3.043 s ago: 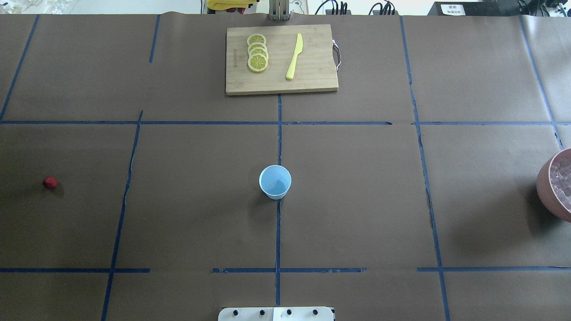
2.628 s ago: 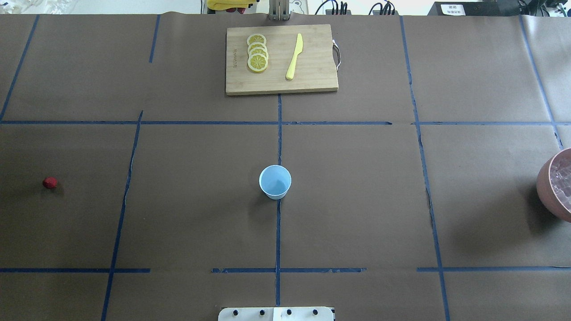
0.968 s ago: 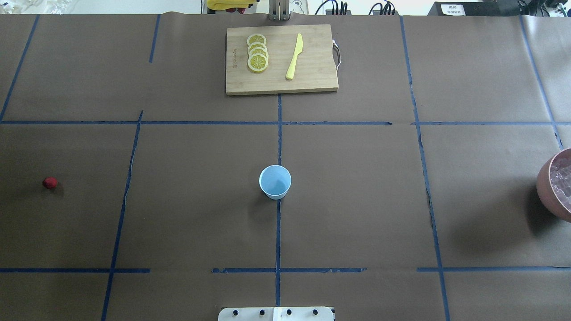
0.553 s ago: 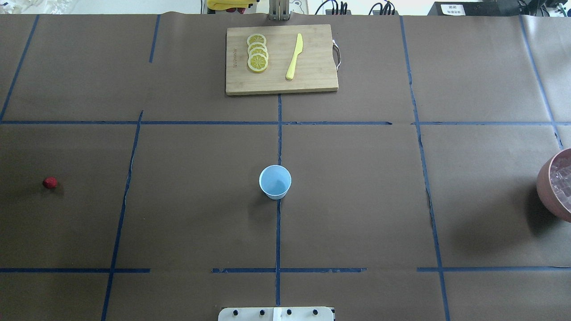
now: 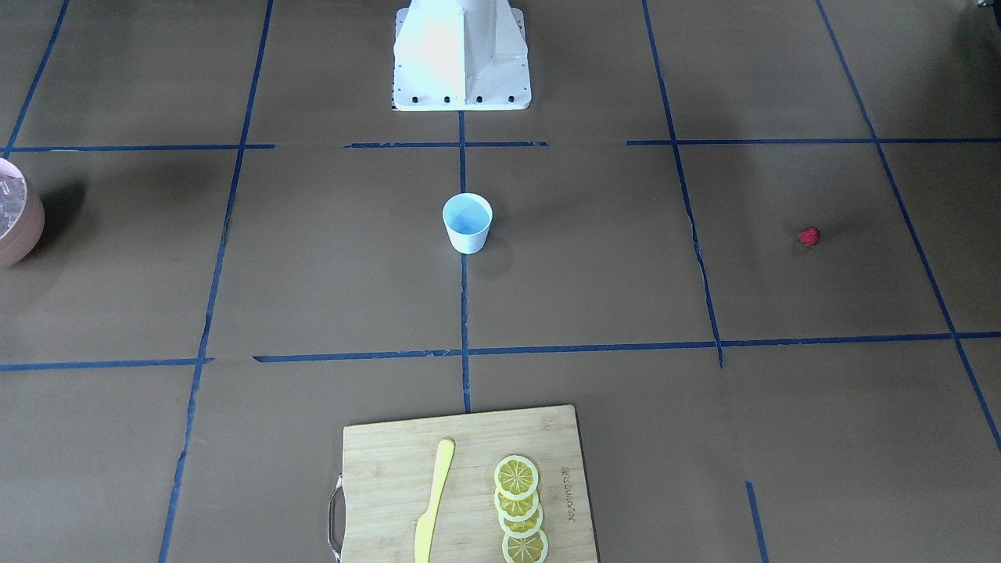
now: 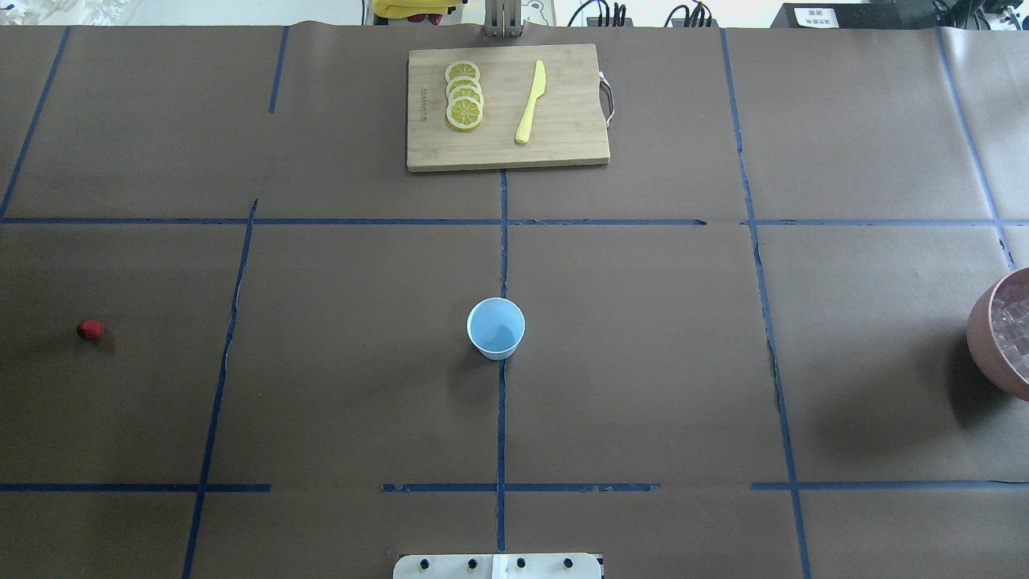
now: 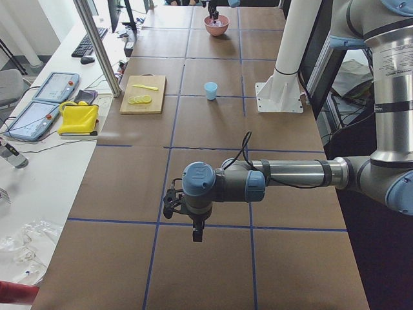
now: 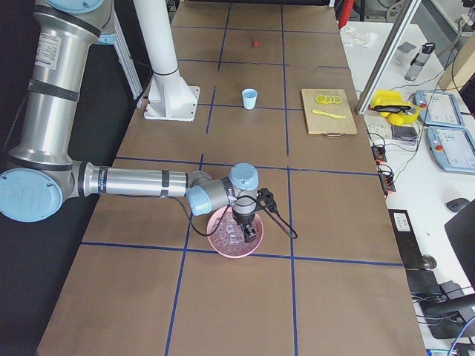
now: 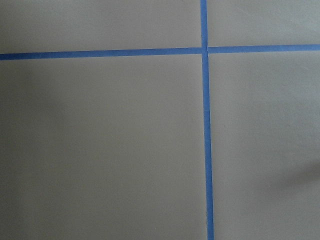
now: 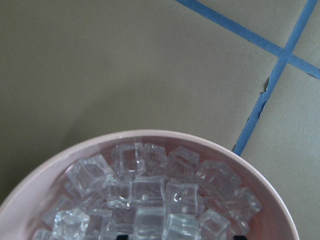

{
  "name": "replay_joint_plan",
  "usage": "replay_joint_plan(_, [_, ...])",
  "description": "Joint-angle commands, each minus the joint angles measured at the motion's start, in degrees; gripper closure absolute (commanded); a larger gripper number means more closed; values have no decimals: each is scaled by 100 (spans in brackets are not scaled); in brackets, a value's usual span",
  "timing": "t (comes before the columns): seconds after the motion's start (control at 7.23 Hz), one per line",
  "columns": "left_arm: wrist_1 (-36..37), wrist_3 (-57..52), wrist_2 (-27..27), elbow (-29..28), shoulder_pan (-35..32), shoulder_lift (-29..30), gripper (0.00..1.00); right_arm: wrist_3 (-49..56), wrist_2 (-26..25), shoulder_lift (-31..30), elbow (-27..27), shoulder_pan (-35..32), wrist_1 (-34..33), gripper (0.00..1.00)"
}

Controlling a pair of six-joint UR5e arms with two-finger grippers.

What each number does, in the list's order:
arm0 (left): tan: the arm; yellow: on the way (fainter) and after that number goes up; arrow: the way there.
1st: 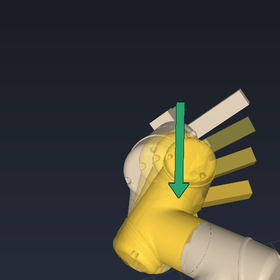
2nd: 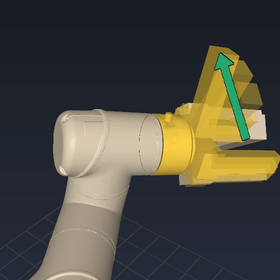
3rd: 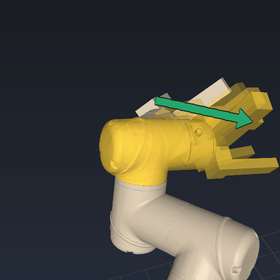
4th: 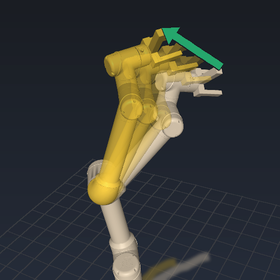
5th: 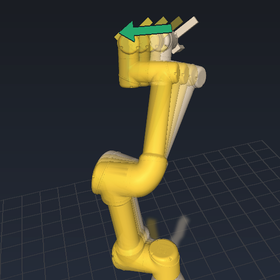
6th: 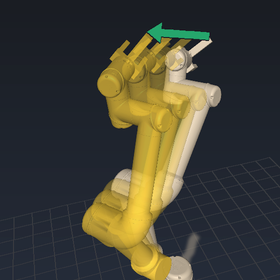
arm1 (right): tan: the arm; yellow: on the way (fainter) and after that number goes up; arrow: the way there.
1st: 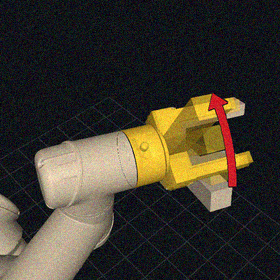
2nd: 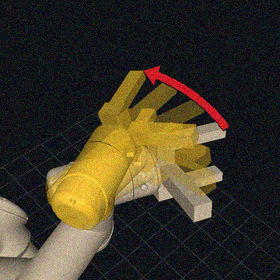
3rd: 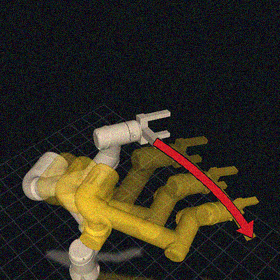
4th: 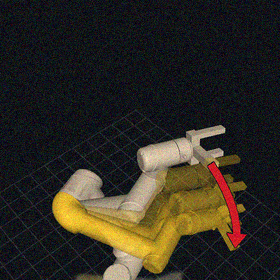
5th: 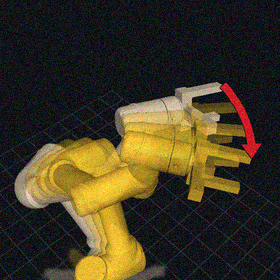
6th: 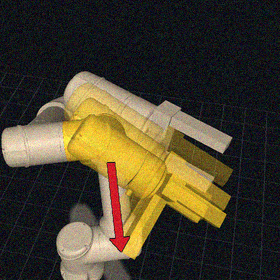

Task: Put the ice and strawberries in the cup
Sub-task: 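Grasp a clear ice cube from the pink bowl with the right gripper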

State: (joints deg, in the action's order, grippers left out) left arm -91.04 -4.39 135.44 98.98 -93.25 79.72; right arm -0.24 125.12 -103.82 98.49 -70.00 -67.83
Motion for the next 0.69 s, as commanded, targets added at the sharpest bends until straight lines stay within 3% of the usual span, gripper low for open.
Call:
replay_joint_plan(0.0, [-1, 0, 0, -2, 0, 0, 0, 16, -75, 10, -23, 48, -11, 34])
replay_joint_plan(0.14, [8, 0, 0, -2, 0, 0, 0, 16, -75, 11, -40, 66, -11, 44])
replay_joint_plan(0.55, [-1, 0, 0, 16, 0, 0, 0, 59, -67, -33, -41, 92, -11, 53])
